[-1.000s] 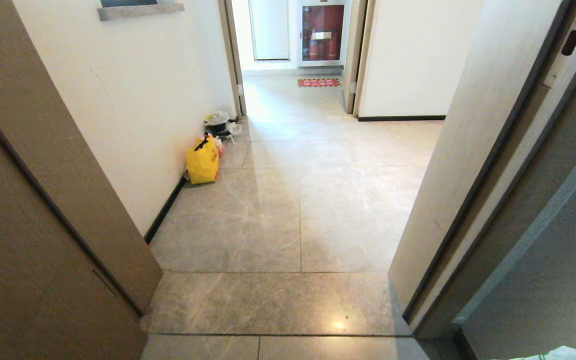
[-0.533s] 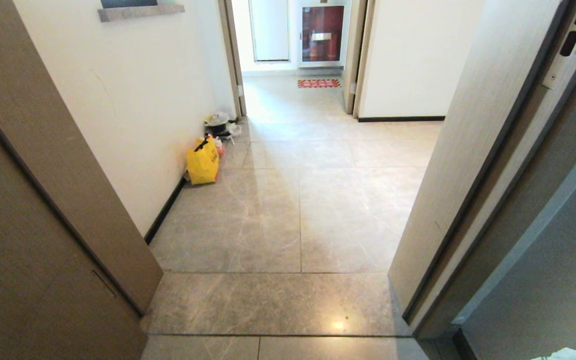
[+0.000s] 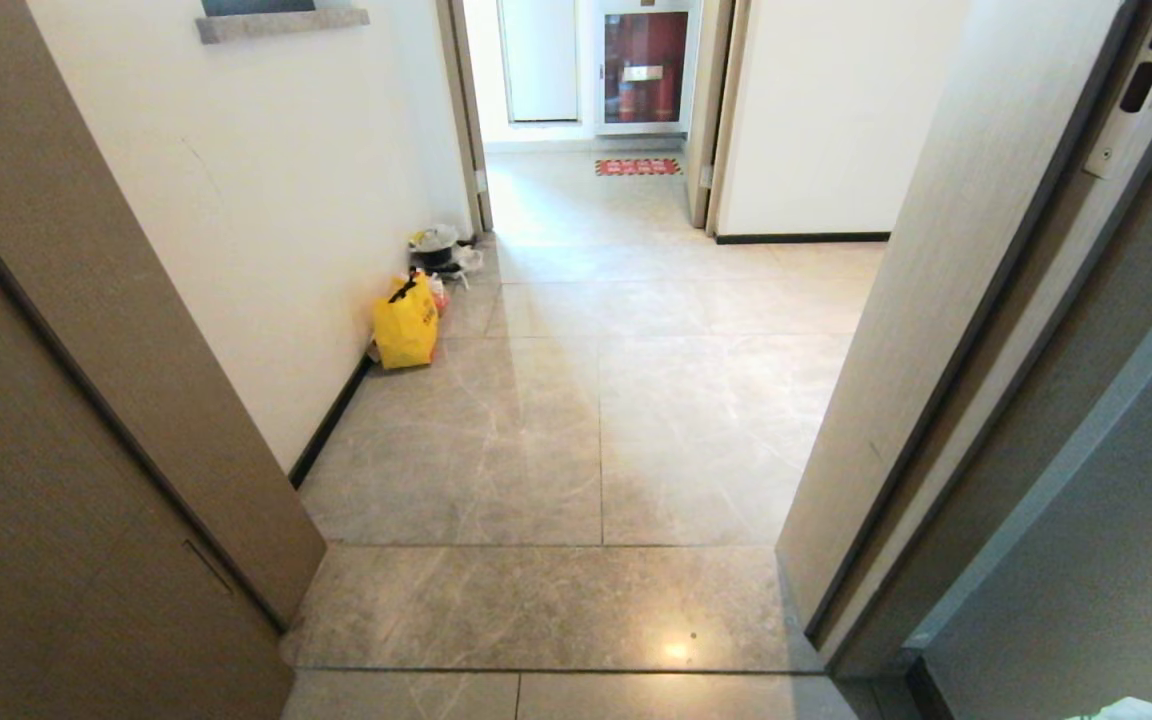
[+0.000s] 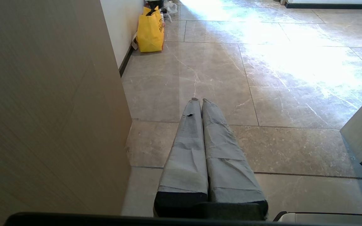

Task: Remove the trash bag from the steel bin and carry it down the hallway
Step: Put the trash bag at the door

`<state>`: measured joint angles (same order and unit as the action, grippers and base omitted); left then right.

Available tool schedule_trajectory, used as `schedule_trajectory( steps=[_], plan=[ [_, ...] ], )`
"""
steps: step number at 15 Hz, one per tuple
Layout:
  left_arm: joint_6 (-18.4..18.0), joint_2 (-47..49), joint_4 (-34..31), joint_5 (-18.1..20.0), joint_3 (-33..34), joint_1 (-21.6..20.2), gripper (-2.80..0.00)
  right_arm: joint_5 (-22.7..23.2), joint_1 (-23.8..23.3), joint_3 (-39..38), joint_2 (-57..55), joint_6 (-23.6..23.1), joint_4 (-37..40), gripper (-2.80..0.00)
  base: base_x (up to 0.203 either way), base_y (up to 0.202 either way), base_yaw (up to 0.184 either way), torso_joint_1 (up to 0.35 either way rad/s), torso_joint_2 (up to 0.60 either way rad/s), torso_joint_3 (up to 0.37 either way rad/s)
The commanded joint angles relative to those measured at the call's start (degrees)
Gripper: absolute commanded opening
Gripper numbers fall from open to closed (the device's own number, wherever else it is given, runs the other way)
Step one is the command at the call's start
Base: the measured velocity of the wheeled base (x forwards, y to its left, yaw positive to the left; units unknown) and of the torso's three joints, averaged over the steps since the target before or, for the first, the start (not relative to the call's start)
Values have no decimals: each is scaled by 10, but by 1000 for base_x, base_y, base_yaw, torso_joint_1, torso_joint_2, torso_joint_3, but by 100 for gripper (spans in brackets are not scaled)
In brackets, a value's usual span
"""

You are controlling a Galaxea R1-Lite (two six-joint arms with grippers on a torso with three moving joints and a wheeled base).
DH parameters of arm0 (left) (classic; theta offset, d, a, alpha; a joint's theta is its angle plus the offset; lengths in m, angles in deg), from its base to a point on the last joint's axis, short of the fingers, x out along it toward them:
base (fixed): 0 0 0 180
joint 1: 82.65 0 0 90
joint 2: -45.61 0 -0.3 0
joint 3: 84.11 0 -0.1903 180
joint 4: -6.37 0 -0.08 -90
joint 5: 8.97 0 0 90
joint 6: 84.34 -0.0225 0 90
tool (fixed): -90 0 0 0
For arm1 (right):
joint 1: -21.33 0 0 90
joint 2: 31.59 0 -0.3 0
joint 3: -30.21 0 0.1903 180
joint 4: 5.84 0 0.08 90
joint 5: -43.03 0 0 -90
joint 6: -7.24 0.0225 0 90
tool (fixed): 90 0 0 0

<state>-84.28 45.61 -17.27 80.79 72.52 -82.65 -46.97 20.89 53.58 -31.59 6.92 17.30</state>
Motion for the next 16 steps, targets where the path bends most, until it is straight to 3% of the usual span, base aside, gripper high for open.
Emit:
schedule_trajectory(
  steps=[1, 16],
  plan=[
    [1, 0, 0, 0, 0, 0, -280, 0, 0, 0, -1, 0, 0, -280, 0, 0, 0, 0, 0, 0],
    [0, 0, 0, 0, 0, 0, -280, 0, 0, 0, -1, 0, 0, -280, 0, 0, 0, 0, 0, 0]
  ],
)
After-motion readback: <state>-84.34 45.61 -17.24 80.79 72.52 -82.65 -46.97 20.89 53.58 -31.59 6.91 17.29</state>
